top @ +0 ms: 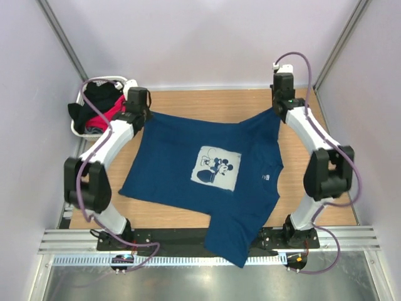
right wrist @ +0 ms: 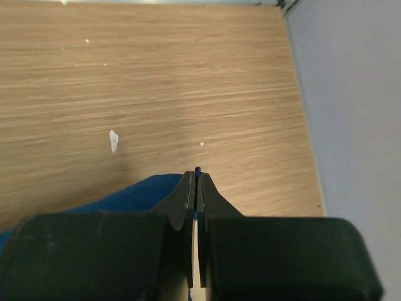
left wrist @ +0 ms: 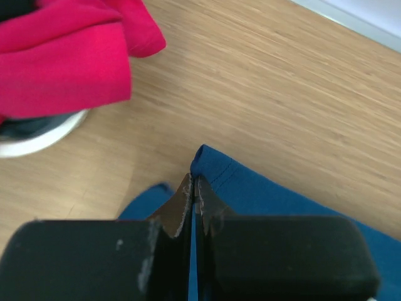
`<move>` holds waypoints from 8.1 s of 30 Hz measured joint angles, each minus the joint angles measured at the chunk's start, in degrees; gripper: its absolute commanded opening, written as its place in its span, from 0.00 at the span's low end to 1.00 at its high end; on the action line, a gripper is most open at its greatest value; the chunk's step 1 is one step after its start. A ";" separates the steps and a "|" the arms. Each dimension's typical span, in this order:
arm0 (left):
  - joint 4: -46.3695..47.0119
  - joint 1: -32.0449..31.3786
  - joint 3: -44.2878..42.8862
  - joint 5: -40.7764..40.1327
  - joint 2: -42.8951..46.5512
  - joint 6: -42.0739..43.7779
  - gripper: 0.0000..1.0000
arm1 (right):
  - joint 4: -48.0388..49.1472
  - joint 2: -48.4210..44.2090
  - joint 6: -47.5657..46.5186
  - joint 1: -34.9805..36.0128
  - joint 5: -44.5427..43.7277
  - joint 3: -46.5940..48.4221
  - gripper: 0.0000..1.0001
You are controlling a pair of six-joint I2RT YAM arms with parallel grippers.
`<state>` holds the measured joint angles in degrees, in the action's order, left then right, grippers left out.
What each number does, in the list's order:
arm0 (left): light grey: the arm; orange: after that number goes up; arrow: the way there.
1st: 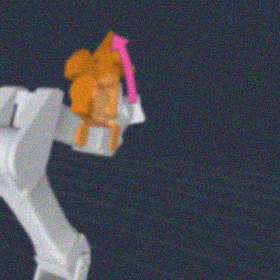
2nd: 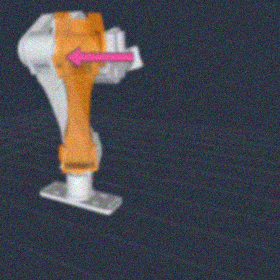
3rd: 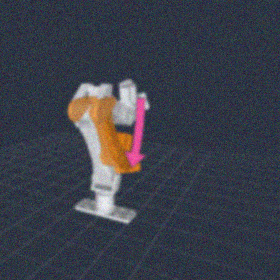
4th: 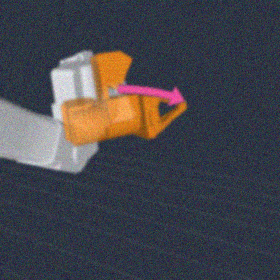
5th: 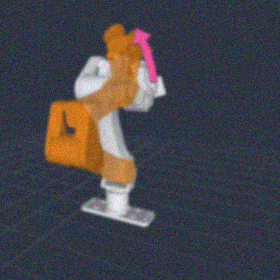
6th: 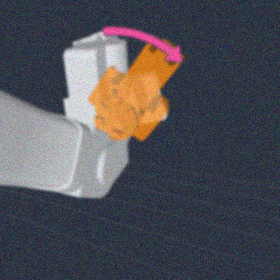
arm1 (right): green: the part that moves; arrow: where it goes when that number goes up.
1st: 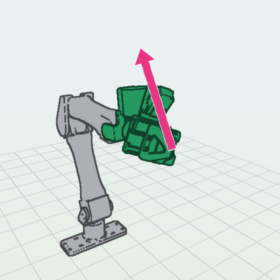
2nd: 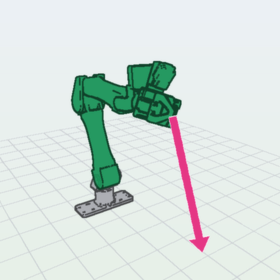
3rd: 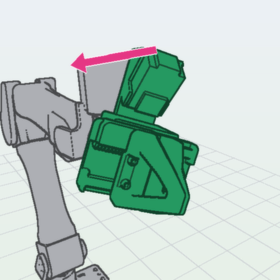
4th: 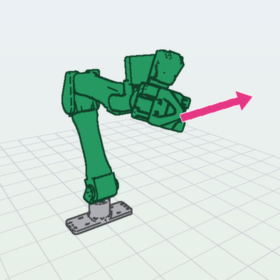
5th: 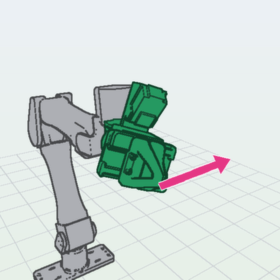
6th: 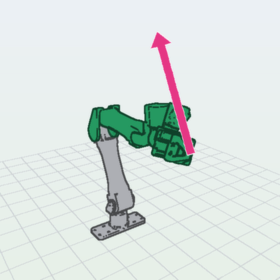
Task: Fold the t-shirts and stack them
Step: Flatten the tshirt out
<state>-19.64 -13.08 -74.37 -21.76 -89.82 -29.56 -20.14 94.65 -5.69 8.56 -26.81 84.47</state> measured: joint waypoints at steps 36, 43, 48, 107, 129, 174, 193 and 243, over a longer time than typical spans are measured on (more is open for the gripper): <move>14.69 6.01 -31.61 10.19 -43.58 8.55 1.00 | 8.92 47.78 -1.42 -2.69 8.35 39.91 0.66; 8.59 5.25 -32.52 16.87 -39.65 6.21 1.00 | -4.63 43.54 5.46 -2.58 14.43 43.95 1.00; 5.51 2.67 -19.04 17.94 -25.05 2.49 1.00 | -7.37 25.83 12.76 -2.03 18.47 27.34 1.00; -3.80 -32.04 36.81 -2.43 10.21 -38.51 0.33 | -8.31 -2.99 38.84 6.29 13.73 -33.55 0.64; -16.85 -25.53 13.73 -4.33 12.39 -22.51 0.84 | -19.89 1.57 32.76 5.49 8.61 4.74 0.78; -13.64 -20.90 2.56 7.80 -6.29 -9.97 0.83 | -2.25 57.24 28.26 6.21 16.33 51.87 0.52; -14.73 -20.46 5.09 7.39 -5.27 -10.05 0.83 | -2.49 60.39 27.82 7.37 14.69 55.58 0.26; -1.75 -14.23 13.62 10.88 -8.48 -14.32 0.55 | -6.12 13.27 27.39 7.72 13.81 -9.29 0.96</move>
<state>-21.39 -27.31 -60.75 -10.87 -98.30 -43.88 -26.26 107.92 21.69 16.27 -12.99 75.18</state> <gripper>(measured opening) 0.577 0.966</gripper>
